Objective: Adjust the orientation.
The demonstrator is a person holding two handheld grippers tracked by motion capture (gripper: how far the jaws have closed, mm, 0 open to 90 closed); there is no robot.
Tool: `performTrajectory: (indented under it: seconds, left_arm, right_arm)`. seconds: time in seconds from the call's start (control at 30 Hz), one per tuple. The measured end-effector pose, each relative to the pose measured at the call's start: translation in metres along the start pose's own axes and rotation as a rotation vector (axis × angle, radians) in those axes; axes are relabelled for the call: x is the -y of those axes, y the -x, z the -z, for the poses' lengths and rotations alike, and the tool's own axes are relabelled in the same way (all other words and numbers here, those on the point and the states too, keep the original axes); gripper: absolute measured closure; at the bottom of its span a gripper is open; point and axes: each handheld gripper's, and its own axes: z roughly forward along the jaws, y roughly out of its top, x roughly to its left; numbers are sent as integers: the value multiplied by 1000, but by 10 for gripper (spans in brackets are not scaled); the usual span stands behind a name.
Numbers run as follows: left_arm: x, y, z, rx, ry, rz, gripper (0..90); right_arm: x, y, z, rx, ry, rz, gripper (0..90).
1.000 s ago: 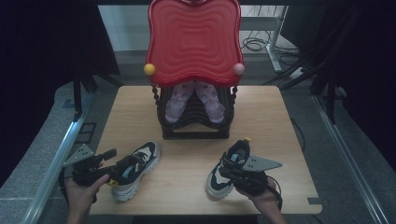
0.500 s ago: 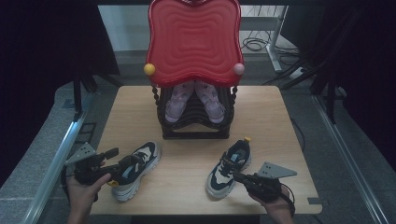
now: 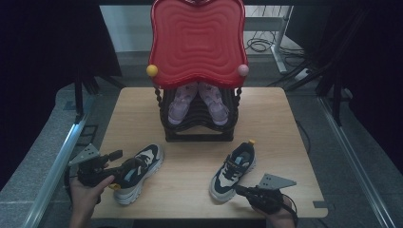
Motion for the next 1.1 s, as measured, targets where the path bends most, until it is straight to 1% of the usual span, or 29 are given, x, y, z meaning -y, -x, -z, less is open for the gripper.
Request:
performTrajectory:
  seconds: [0.1, 0.17, 0.27, 0.47, 0.57, 0.67, 0.73, 0.87, 1.1]
  left_arm:
    - [1, -1, 1, -4, -4, 4, 321]
    - [2, -2, 1, -8, -2, 6, 320]
    - [2, -3, 2, -12, -2, 10, 320]
    - [3, -1, 8, -17, 8, 8, 320]
    - [4, -1, 8, -21, 4, 12, 320]
    - [4, 0, 6, -21, -2, 5, 321]
    - [4, 1, 5, -19, -6, 4, 320]
    - [5, 3, 4, -17, -11, 1, 319]
    - [5, 2, 5, -20, -8, 3, 319]
  right_arm:
    - [2, 0, -8, -31, -28, 8, 898]
    - [4, 0, -13, -57, -36, 7, 898]
    - [6, 2, -16, -68, -44, 5, 898]
    - [6, 0, -19, -66, -59, 19, 898]
    - [7, 2, -23, -67, -69, 15, 898]
    - [6, 3, -25, -79, -66, 13, 898]
    - [6, 2, -26, -77, -64, 19, 898]
    - [5, -3, -29, -52, -59, 50, 898]
    - [3, -8, -35, -47, -55, 62, 898]
